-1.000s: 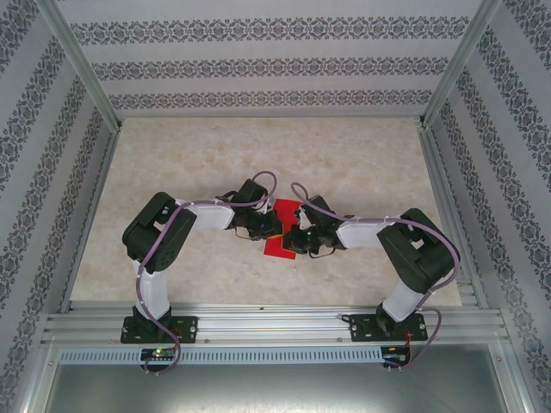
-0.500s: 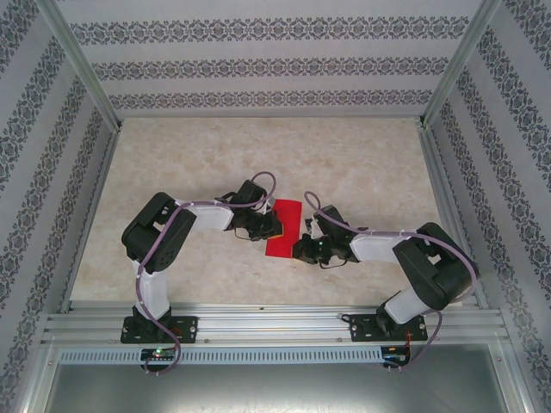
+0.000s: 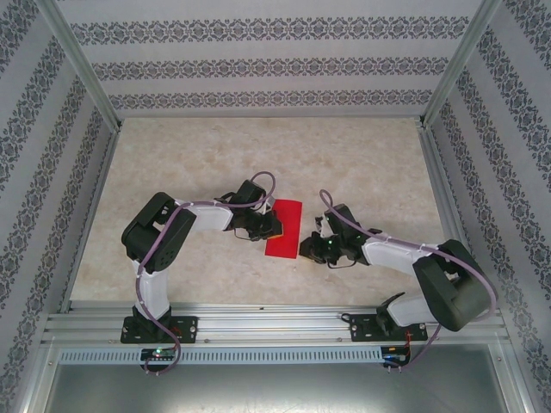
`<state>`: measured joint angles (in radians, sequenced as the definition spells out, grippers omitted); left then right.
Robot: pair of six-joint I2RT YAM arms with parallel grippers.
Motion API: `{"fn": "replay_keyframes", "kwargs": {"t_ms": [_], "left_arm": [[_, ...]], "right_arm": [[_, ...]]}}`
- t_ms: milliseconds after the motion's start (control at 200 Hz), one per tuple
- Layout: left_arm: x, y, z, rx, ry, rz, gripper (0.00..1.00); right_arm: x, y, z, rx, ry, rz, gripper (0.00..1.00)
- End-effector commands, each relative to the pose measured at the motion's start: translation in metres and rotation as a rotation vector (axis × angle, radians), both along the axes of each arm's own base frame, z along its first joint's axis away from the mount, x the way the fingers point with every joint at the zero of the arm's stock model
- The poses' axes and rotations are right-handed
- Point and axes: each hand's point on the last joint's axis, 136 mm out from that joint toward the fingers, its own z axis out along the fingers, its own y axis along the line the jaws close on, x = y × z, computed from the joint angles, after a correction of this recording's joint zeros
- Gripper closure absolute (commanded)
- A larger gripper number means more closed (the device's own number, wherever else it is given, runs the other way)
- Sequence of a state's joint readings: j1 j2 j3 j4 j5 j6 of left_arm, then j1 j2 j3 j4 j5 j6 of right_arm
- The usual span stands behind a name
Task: Fold a paper plane with a square sheet of paper (pick it up from the middle)
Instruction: Fold the triangle a second time at the center of the table.
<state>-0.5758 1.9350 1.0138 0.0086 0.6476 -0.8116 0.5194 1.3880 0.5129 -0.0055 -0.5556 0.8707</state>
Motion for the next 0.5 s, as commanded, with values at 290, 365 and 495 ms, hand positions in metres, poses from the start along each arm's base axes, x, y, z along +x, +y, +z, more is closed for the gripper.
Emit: {"fn": "replay_keyframes", "kwargs": {"t_ms": [290, 365, 495], "left_arm": [[-0.013, 0.033, -0.042, 0.153, 0.091, 0.061, 0.93], [-0.013, 0.034, -0.043, 0.158, 0.091, 0.061, 0.93], [-0.013, 0.035, -0.044, 0.163, 0.092, 0.064, 0.93]], "right_arm": [[0.016, 0.031, -0.019, 0.005, 0.056, 0.038, 0.88], [0.007, 0.019, -0.035, -0.044, 0.093, 0.027, 0.88], [-0.017, 0.005, -0.048, -0.065, 0.144, 0.031, 0.87]]}}
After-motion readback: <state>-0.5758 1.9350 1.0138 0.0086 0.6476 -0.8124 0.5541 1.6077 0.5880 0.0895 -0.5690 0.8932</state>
